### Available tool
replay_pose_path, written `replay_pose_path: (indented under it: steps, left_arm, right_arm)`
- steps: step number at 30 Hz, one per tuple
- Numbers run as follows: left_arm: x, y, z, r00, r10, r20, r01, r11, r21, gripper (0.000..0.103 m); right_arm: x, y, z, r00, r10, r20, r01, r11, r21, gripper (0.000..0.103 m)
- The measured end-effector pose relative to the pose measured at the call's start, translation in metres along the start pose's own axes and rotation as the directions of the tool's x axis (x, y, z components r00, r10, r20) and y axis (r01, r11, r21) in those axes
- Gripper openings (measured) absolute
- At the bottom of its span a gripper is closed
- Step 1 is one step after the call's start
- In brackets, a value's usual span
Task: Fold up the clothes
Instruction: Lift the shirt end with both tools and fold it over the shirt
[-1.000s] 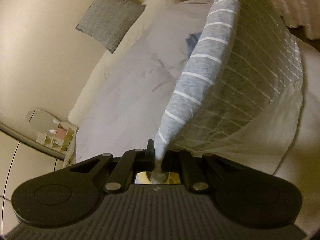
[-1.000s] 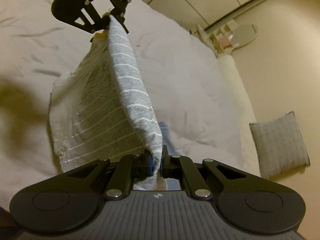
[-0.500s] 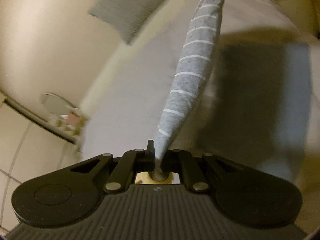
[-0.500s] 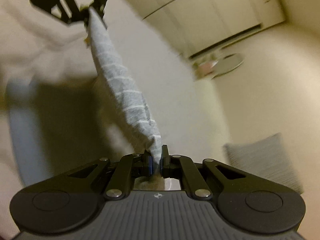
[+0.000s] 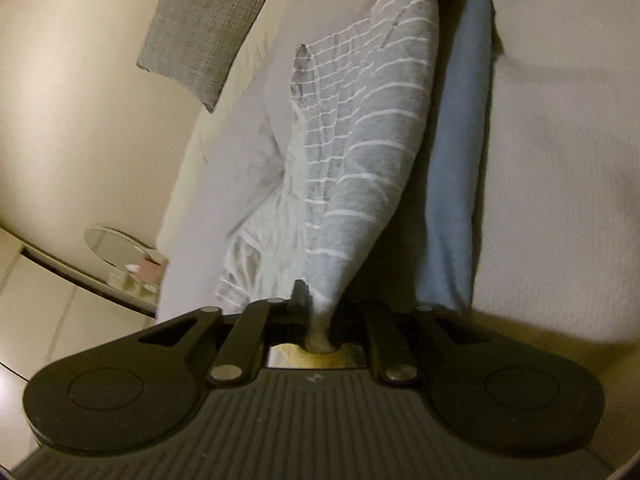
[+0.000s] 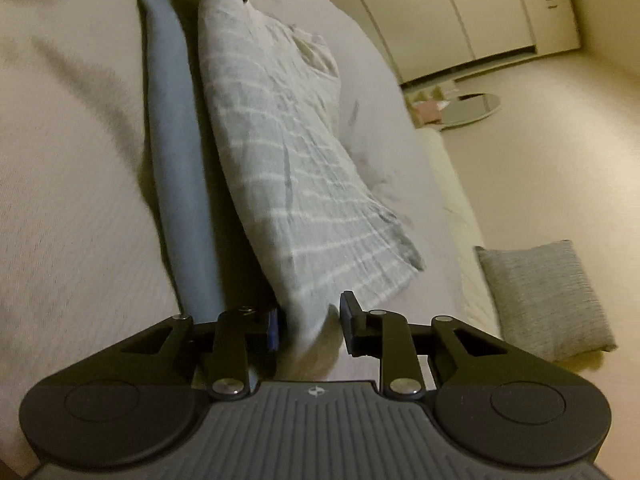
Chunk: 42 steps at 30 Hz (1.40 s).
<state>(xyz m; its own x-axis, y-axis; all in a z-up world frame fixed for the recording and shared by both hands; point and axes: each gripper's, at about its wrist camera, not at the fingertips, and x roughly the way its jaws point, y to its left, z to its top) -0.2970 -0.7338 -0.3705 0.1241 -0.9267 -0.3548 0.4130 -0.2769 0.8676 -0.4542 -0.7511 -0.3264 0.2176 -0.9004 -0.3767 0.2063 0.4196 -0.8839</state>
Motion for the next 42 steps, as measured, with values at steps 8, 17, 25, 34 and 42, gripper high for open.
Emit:
replay_pose_path:
  steps: [8,17,25,34,42]
  left_arm:
    - [0.008,-0.003,0.003,0.999,0.043,0.004,-0.043,0.997,0.06,0.015]
    - [-0.004,-0.003,0.01,1.0,0.012,-0.013,-0.011,0.996,0.091,0.005]
    - [-0.016,-0.029,-0.001,0.997,0.055,-0.048,-0.05,0.993,0.105,0.017]
    - [-0.023,-0.036,-0.005,0.994,0.084,-0.068,-0.077,0.992,0.099,0.01]
    - [-0.02,-0.039,-0.012,0.992,0.054,-0.113,-0.046,0.996,0.078,0.008]
  right_arm:
    - [-0.006,0.016,-0.014,0.995,-0.089,0.046,0.092,0.993,-0.071,0.005]
    - [-0.01,-0.006,-0.018,0.999,-0.009,0.047,0.008,1.0,0.022,0.0]
    - [-0.013,0.012,-0.021,0.999,-0.017,0.049,0.017,1.0,0.0,0.002]
    - [-0.026,0.026,-0.031,0.998,-0.018,0.057,0.017,1.0,0.016,0.0]
    - [-0.028,0.027,-0.034,0.999,0.008,0.054,-0.012,0.997,0.073,0.0]
